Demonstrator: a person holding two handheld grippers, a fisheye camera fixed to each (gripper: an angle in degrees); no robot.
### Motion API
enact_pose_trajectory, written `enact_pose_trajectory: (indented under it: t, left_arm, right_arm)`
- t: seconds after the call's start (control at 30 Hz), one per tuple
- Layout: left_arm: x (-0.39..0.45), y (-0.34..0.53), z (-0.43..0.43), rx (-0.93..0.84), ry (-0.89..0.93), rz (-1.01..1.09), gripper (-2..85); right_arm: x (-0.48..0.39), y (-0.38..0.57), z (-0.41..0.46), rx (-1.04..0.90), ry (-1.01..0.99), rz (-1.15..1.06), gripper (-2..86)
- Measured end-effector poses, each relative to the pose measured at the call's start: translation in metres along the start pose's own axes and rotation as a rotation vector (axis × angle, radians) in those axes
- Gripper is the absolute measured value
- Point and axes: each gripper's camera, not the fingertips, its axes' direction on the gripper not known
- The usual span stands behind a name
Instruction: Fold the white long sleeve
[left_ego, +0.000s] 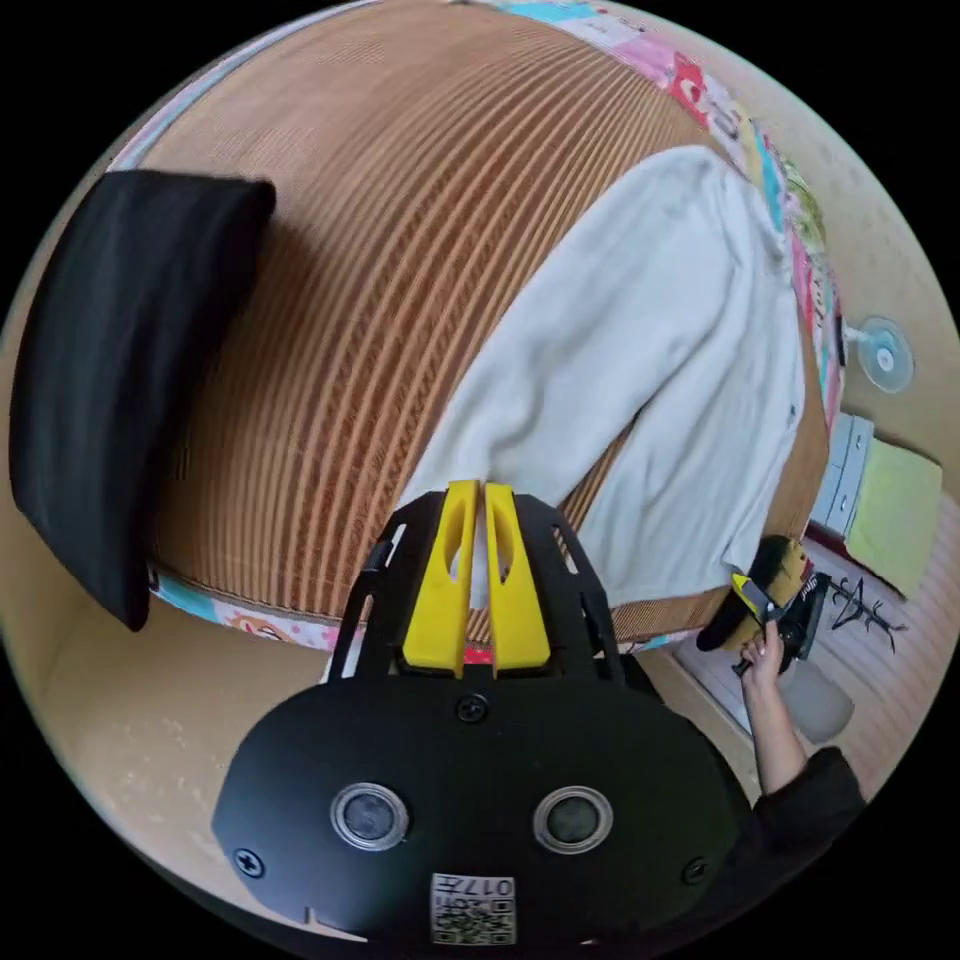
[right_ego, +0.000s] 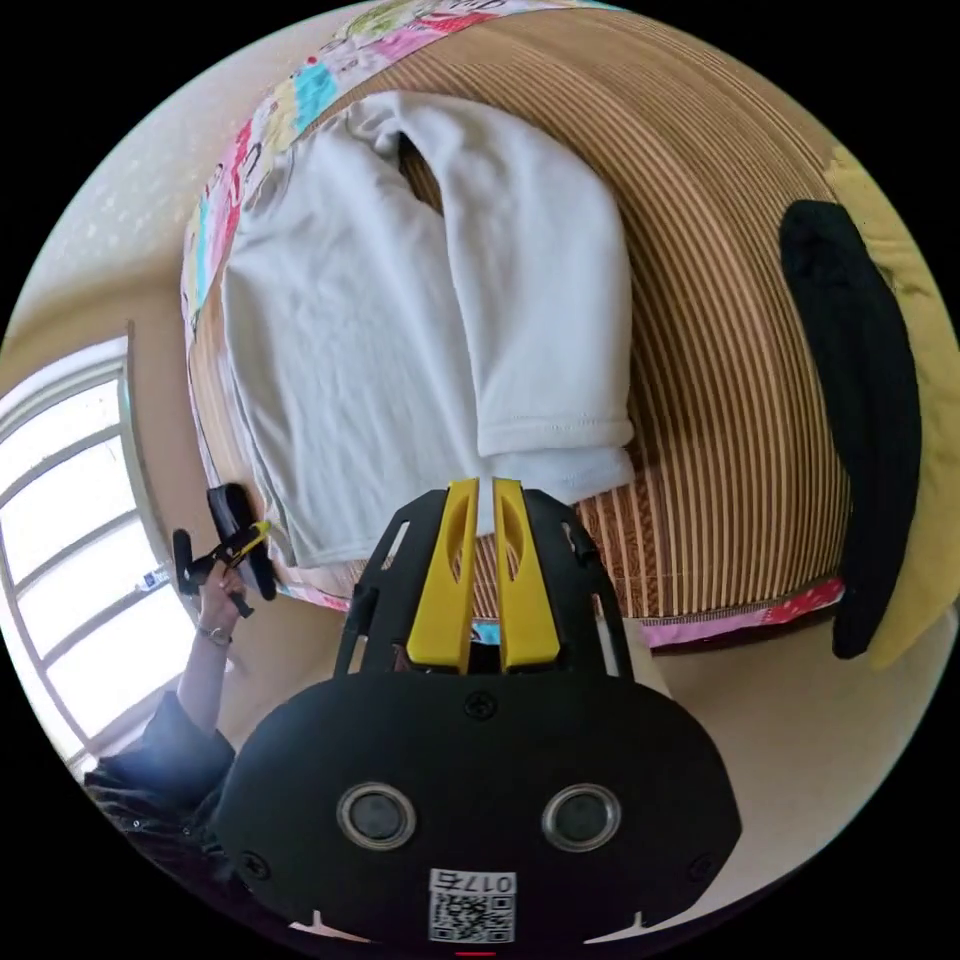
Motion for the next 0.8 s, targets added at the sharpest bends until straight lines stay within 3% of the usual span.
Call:
enact_pose_trajectory:
  t: [0.1,0.17,0.23,0.33,0.43,0.57,0.63,0.7,0.8]
  left_arm:
    - [-0.043,0.018,-0.120,0.340,0.087,-0.064,0.2]
    - [-0.094,0.048,-0.196,0.583,0.164,-0.231,0.7]
    - [-0.124,0.063,-0.225,0.674,0.234,-0.292,4.1]
    - [-0.140,0.046,-0.219,0.513,0.383,-0.199,8.6]
    - [-0.107,0.029,-0.176,0.245,0.377,-0.034,8.9]
    - [-0.044,0.035,-0.132,0.022,0.289,0.188,9.0]
    - [-0.028,0.038,-0.120,-0.035,0.275,0.233,9.0]
    - [-0.020,0.040,-0.114,-0.068,0.265,0.239,9.0]
    - [-0.017,0.039,-0.112,-0.068,0.252,0.229,9.4]
  right_arm:
    - [0.018,-0.001,-0.034,0.097,0.055,0.117,10.2]
    - [0.028,-0.004,-0.048,0.139,0.048,0.170,13.0]
    - [0.034,-0.011,-0.052,0.157,0.008,0.194,14.0]
    - [0.040,-0.033,-0.038,0.061,0.021,0.228,11.4]
    - [0.037,-0.053,-0.057,-0.010,0.085,0.225,5.7]
    - [0.035,-0.093,-0.124,-0.193,-0.090,0.039,3.7]
    - [0.038,-0.097,-0.203,-0.003,-0.024,-0.007,3.2]
    - [0.065,-0.073,-0.323,0.415,0.057,0.152,2.8]
    - [0.087,-0.005,-0.401,0.873,0.019,0.361,2.2]
